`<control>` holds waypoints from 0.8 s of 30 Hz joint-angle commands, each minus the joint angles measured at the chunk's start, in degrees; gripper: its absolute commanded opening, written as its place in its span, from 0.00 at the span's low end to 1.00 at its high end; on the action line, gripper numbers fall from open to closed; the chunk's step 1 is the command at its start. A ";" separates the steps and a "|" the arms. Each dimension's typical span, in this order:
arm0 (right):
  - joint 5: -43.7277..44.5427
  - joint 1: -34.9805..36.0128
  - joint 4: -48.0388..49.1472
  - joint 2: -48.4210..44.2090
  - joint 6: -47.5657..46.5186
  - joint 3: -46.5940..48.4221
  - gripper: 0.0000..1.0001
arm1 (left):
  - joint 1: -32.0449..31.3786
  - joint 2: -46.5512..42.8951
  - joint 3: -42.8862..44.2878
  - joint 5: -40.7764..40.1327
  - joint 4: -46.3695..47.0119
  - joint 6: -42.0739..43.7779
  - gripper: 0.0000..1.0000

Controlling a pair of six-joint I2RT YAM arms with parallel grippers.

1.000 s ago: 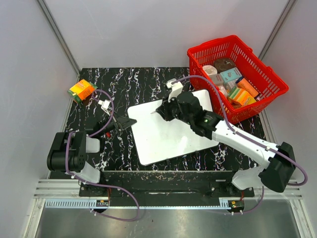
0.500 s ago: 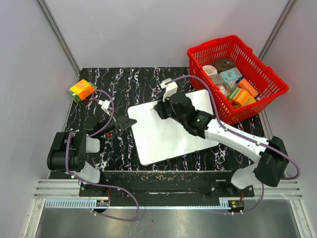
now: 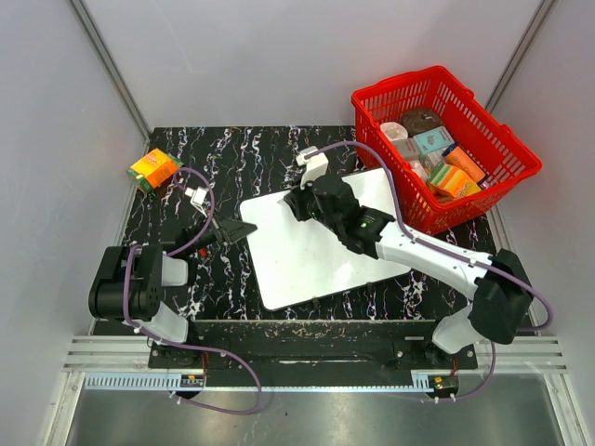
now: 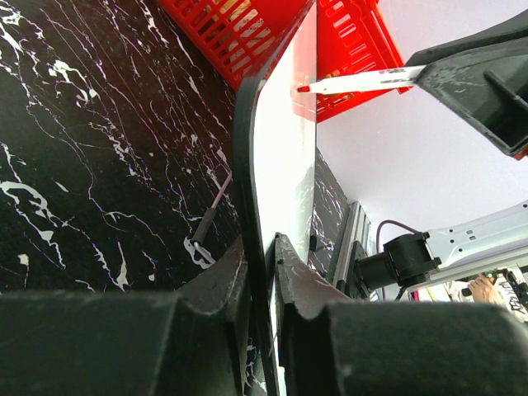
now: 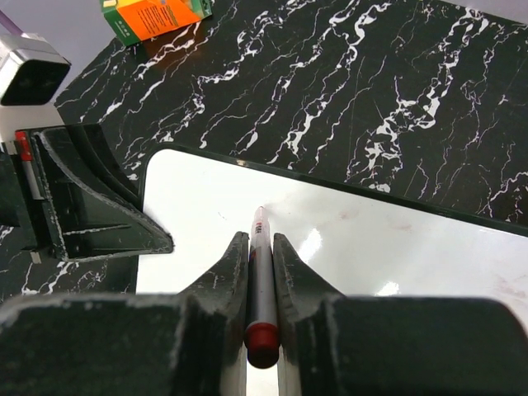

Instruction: Write a sentence on the whiteboard

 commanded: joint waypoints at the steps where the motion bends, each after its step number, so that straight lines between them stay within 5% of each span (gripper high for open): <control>1: 1.27 0.50 2.79 1.40 -0.20 2.77 0.00 | -1.08 0.55 0.32 3.21 13.17 4.36 0.00; 24: -4.97 0.68 0.77 -0.09 2.35 -1.45 0.00 | -1.26 0.81 0.68 3.38 13.17 4.63 0.00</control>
